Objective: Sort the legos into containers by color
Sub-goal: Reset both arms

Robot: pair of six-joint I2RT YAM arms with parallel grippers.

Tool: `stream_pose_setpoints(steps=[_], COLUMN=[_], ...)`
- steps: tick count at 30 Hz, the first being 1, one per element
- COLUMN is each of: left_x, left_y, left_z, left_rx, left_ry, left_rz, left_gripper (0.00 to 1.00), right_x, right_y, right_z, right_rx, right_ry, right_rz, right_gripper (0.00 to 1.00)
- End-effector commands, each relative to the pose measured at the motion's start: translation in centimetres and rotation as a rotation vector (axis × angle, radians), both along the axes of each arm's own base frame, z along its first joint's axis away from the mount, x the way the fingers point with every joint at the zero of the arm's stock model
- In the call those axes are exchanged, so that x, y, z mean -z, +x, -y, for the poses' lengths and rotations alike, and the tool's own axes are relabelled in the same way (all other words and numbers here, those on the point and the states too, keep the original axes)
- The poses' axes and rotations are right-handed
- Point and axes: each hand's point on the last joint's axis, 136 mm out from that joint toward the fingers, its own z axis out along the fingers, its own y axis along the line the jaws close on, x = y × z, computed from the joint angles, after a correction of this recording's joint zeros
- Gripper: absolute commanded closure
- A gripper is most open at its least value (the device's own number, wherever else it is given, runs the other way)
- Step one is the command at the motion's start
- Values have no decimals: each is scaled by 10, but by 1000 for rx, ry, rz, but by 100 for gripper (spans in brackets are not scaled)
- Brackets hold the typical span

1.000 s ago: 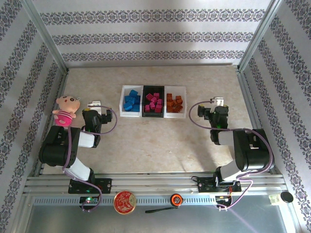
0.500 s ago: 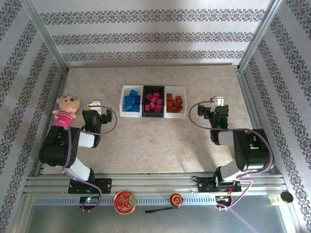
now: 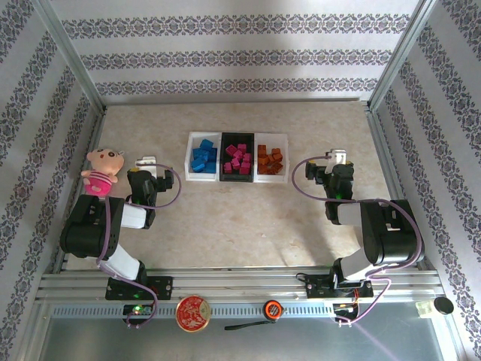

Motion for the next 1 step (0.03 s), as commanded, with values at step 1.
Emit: stream_pose_setpoints(steps=[1], left_x=[-9], left_y=[5], left_z=[-4], left_rx=[-11], left_ry=[-11], left_rz=[45], left_gripper=[1], right_x=[-4], right_y=[1], right_z=[-4], right_rx=[-15], right_ry=[19], right_rz=[26], right_gripper=[2])
